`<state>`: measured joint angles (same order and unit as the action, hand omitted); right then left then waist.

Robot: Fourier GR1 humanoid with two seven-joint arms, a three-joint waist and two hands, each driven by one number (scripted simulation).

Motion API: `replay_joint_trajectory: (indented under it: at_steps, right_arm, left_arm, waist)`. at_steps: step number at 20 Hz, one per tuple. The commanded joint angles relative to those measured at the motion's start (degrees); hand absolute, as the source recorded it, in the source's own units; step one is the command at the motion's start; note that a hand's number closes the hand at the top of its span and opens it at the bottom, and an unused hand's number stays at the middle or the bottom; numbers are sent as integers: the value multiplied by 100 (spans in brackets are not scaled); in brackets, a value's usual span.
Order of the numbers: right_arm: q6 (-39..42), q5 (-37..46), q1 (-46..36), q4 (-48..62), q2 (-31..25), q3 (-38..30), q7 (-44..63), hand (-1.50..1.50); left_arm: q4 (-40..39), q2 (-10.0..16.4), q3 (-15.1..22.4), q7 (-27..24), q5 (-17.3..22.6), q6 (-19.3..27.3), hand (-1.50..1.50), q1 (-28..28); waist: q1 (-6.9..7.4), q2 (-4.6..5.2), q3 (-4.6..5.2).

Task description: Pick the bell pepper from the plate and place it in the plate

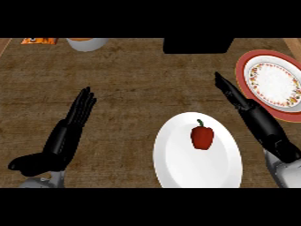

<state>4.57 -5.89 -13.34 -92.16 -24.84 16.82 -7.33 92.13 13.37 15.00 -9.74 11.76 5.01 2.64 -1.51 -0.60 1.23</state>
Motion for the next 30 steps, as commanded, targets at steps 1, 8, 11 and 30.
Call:
replay_joint_trajectory:
  at_steps: [1, 8, 11, 30]
  right_arm:
    - [76, -282, -154, -18, 127, -307, 311, 150]
    - [-409, 1627, -470, -96, -1485, -385, 687, 150]
    - [-1506, 2731, 57, -68, -1175, -71, 745, 150]
    - [-715, 2518, 662, -18, -905, 125, 520, -150]
  left_arm:
    - [-574, -281, -23, 6, -223, 236, 0, 217]
    - [-957, 341, -512, 1122, -357, 803, 0, -425]
    - [-1099, 314, -666, 1452, -336, 1027, 0, -354]
    - [-1121, 74, -494, 1905, -731, 1252, 0, -36]
  waist:
    - [118, 66, -121]
    - [17, -42, 20]
    - [-42, 35, -113]
    - [127, 54, -109]
